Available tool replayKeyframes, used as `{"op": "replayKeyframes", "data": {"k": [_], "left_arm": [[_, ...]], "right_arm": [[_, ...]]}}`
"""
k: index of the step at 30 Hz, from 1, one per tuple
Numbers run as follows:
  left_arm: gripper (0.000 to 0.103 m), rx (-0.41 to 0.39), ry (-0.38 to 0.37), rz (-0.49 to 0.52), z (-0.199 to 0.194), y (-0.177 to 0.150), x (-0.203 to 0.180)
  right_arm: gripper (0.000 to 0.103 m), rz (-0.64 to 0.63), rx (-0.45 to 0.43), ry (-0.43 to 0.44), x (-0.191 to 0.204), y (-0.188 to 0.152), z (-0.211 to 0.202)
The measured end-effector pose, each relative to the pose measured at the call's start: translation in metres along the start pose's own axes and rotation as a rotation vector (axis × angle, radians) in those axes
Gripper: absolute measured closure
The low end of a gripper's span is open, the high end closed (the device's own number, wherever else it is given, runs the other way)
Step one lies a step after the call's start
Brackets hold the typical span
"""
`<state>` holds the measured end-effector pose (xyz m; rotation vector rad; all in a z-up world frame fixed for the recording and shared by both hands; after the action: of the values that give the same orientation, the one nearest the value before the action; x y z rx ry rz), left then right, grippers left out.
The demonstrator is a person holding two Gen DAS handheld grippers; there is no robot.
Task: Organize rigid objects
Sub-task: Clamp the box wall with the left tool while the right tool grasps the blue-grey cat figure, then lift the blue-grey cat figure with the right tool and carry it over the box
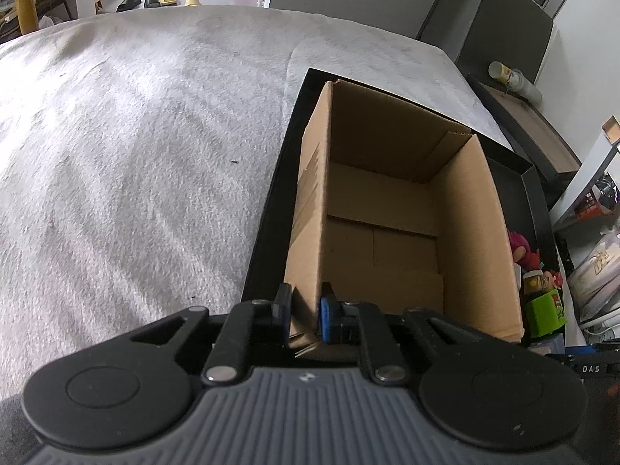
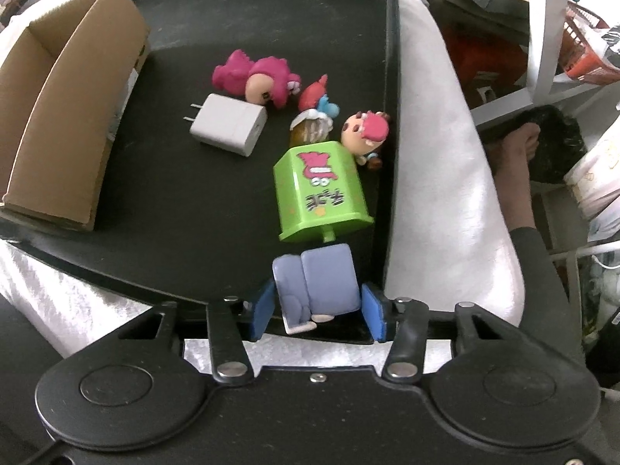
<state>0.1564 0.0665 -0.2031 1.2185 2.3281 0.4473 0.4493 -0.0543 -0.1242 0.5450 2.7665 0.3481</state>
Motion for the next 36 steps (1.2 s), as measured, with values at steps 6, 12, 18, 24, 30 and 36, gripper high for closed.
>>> {"op": "replayKeyframes", "data": {"k": [6,12,18,24,30,36], "left_arm": [[0.09,-0.021,-0.006,-0.002,0.0,-0.003,0.002],[0.09,-0.041,-0.018,-0.015,0.0,-0.007,0.004],[0.089,-0.055,-0.022,-0.028,-0.001,-0.007,0.004],[0.089,-0.066,-0.025,-0.034,-0.002,-0.008,0.004],[0.089,-0.071,-0.029,-0.052,-0.002,-0.008,0.006],[0.089,-0.078,-0.039,-0.063,-0.003,-0.008,0.006]], "right_arm": [[0.058,0.045,0.013,0.048,0.004,0.002,0.012],[0.058,0.051,0.01,0.048,0.003,0.007,0.024],[0.059,0.066,-0.018,0.091,0.002,0.006,0.012],[0.059,0.064,-0.064,0.119,0.001,0.01,-0.008],[0.059,0.055,-0.115,0.15,0.01,0.018,-0.028],[0.059,0.028,-0.152,0.17,0.019,0.026,-0.047]]}}
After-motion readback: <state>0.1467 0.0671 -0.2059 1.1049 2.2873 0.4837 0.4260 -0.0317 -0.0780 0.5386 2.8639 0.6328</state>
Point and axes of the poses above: each gripper's, at about its wrist camera, not at the fingertips, and z roughly the way its jaws point, x to its left, y to its top, the point moved 3 cm from there along z, roughly the way its jaws point, and after that the axes turned 5 degrees about y, right-handed, at the moved point
